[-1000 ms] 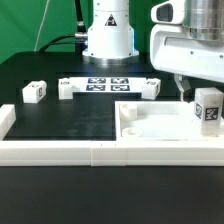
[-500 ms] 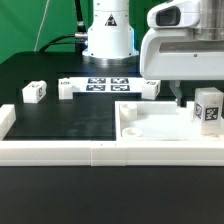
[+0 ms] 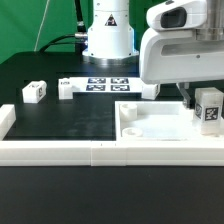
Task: Assemble one leg
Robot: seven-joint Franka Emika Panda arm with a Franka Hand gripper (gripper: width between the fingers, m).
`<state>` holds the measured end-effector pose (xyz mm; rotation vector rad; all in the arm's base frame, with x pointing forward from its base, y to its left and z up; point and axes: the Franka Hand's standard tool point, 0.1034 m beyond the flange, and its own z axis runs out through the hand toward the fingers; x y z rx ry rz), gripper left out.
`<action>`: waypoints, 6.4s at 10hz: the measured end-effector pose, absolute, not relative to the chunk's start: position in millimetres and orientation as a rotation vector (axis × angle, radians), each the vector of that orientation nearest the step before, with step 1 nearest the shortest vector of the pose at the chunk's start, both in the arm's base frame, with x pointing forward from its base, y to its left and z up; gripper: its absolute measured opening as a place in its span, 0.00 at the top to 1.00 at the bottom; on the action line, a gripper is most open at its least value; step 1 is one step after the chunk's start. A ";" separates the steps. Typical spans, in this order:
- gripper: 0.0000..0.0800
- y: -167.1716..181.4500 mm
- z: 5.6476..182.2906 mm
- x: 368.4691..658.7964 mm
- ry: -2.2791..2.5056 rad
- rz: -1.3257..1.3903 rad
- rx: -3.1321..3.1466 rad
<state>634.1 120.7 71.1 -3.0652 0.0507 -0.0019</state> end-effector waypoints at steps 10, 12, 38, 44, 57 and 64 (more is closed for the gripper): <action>0.64 120.3 70.4 634.0 0.921 0.030 -2.919; 0.64 120.9 70.4 633.9 1.175 0.041 -2.828; 0.19 118.7 71.9 638.7 0.058 -0.046 -3.065; 0.64 118.0 71.8 638.8 0.130 -0.044 -3.063; 0.64 111.1 70.2 636.4 2.128 0.035 -2.196; 0.24 113.2 69.6 635.5 2.265 0.067 -2.045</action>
Offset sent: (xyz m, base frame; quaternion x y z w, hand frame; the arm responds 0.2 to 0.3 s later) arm 0.0000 0.0000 0.0000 0.0000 0.0000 0.0799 0.9968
